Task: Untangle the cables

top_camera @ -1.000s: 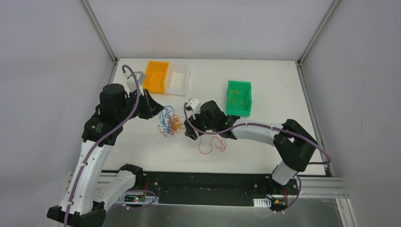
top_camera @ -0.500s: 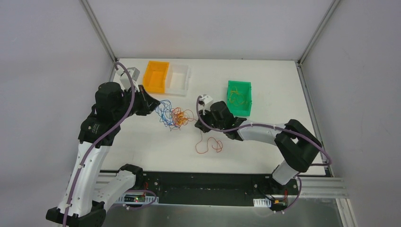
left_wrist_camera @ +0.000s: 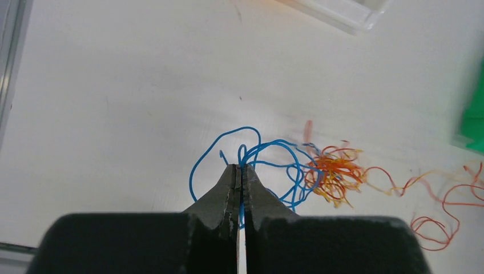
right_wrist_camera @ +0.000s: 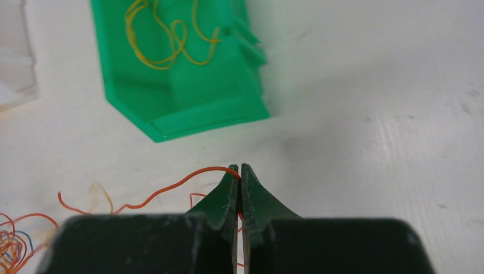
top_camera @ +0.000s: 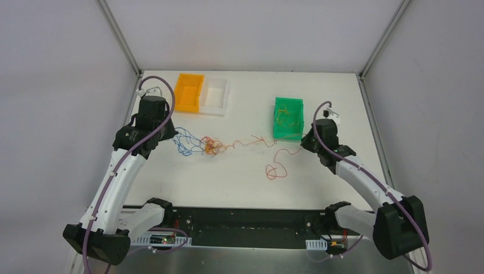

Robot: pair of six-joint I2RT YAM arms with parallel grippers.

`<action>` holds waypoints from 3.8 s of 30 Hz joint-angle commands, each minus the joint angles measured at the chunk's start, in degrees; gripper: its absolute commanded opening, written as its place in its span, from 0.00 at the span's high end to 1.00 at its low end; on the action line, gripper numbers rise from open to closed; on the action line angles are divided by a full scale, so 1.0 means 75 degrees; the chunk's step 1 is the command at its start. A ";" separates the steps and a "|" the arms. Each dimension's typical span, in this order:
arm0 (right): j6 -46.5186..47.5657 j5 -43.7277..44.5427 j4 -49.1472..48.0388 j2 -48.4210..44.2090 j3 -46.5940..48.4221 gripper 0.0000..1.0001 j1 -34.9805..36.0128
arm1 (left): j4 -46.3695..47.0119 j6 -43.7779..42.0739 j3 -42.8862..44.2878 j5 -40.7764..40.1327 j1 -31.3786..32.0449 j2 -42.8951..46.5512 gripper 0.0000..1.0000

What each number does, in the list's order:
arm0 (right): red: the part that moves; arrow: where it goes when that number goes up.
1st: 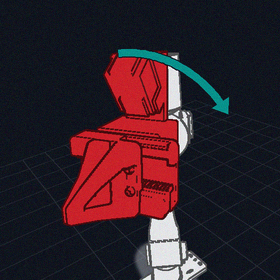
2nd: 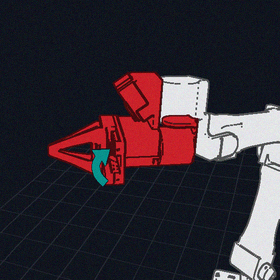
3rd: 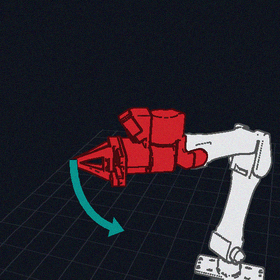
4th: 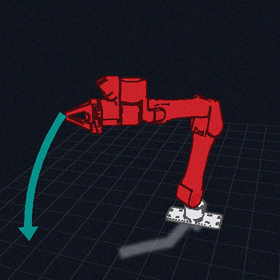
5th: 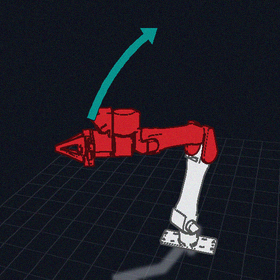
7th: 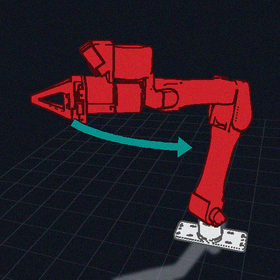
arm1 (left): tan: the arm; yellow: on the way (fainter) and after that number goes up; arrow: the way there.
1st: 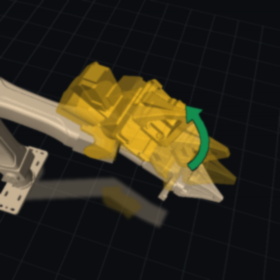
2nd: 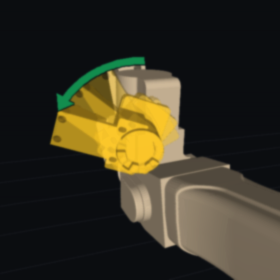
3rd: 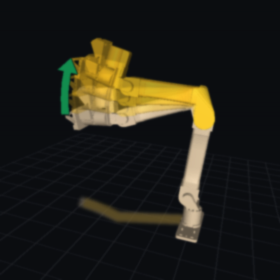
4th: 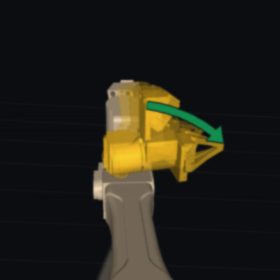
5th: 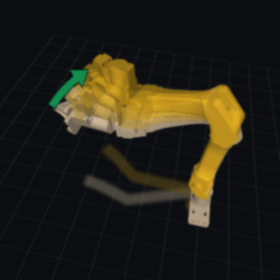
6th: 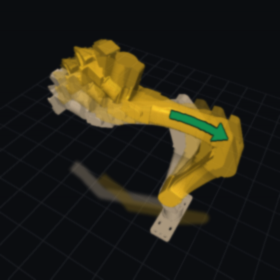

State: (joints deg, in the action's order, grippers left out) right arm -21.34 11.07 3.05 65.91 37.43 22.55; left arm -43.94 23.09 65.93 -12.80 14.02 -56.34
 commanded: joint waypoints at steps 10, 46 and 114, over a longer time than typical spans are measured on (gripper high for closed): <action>0.0007 0.0050 0.1653 -0.2578 -0.0009 1.00 -0.0670 | 0.0015 -0.0108 -0.0274 0.0942 -0.0042 -0.0280 1.00; -0.0729 -0.1739 0.3028 -0.1292 -0.0314 0.42 0.1059 | 0.3945 0.2163 -0.1564 0.3422 0.4253 -0.2853 0.02; -0.2161 -0.0546 0.4877 -0.2533 0.0145 0.21 -0.1448 | 0.4589 0.5439 0.2001 0.0584 0.6793 -0.8175 0.09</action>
State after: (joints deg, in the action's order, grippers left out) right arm -35.90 -3.51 31.79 50.26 34.02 12.21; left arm -7.35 66.02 78.11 -7.94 64.82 -114.80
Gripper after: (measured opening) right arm 0.781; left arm 0.891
